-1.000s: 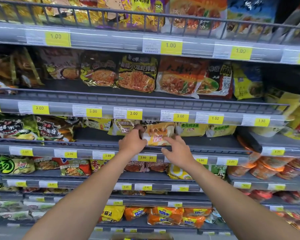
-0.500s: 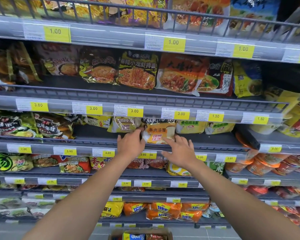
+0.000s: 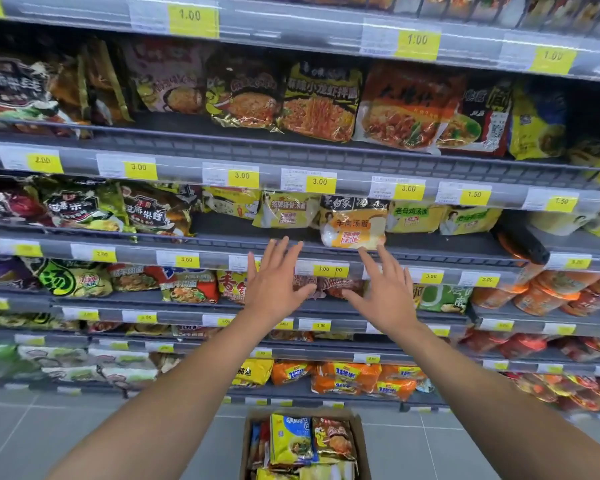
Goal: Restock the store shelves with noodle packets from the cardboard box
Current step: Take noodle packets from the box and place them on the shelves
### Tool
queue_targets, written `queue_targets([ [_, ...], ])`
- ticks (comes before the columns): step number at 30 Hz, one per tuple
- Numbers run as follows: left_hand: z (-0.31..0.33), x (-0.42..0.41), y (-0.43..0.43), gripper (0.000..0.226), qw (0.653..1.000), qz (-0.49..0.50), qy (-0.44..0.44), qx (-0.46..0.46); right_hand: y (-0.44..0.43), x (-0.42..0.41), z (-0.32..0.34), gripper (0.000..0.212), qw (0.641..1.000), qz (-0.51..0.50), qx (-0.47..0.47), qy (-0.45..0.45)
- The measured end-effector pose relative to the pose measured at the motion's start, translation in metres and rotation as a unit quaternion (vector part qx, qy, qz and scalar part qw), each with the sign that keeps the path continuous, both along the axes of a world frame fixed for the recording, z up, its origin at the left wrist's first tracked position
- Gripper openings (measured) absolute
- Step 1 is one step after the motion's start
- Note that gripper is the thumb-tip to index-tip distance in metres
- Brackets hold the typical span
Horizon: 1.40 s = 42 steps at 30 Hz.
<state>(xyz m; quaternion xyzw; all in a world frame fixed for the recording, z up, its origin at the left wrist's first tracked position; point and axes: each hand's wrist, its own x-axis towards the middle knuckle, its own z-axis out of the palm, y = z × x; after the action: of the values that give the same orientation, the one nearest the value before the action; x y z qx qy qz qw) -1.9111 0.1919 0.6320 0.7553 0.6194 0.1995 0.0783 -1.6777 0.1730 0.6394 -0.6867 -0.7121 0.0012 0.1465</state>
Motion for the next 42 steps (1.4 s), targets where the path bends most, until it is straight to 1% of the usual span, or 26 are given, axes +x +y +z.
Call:
queue_targets([
  [5, -0.028, -0.026, -0.029, 0.082, 0.999, 0.019, 0.026, 0.009, -0.027, -0.015, -0.028, 0.083, 1.000, 0.025, 0.008, 0.010],
  [10, -0.059, -0.038, -0.053, 0.077, 0.999, 0.036, 0.035, -0.006, -0.043, -0.015, -0.057, 0.081, 0.999, 0.038, -0.035, 0.007],
  [13, -0.087, -0.037, -0.069, 0.074, 0.998, 0.049, 0.026, -0.042, -0.051, -0.007, -0.080, 0.079, 0.995, 0.044, -0.089, 0.019],
  [17, -0.130, -0.031, -0.091, 0.066, 0.993, 0.057, 0.026, -0.099, -0.062, 0.009, -0.123, 0.075, 0.989, 0.044, -0.137, 0.021],
  [22, -0.187, -0.021, -0.126, 0.059, 0.981, 0.082, 0.026, -0.176, -0.081, 0.037, -0.186, 0.071, 0.974, 0.041, -0.223, 0.019],
  [25, -0.224, -0.017, -0.139, 0.057, 0.970, 0.096, 0.033, -0.223, -0.089, 0.049, -0.222, 0.066, 0.963, 0.037, -0.261, 0.048],
  [28, -0.262, -0.013, -0.149, 0.058, 0.952, 0.122, 0.021, -0.281, -0.094, 0.054, -0.259, 0.067, 0.944, 0.023, -0.324, 0.060],
  [33, -0.324, -0.004, -0.152, 0.056, 0.923, 0.154, -0.015, -0.351, -0.102, 0.055, -0.331, 0.065, 0.915, 0.000, -0.391, 0.098],
  [35, -0.355, 0.000, -0.150, 0.052, 0.908, 0.164, -0.029, -0.385, -0.103, 0.052, -0.364, 0.063, 0.894, -0.015, -0.430, 0.121],
  [38, -0.402, 0.006, -0.144, 0.047, 0.891, 0.164, -0.052, -0.420, -0.107, 0.048, -0.419, 0.061, 0.861, -0.028, -0.474, 0.180],
  [40, -0.436, 0.011, -0.141, 0.048, 0.883, 0.171, -0.064, -0.432, -0.107, 0.044, -0.457, 0.058, 0.845, -0.042, -0.495, 0.197],
  [42, -0.471, 0.012, -0.139, 0.056, 0.876, 0.180, -0.069, -0.443, -0.107, 0.038, -0.493, 0.057, 0.830, -0.062, -0.511, 0.214],
])
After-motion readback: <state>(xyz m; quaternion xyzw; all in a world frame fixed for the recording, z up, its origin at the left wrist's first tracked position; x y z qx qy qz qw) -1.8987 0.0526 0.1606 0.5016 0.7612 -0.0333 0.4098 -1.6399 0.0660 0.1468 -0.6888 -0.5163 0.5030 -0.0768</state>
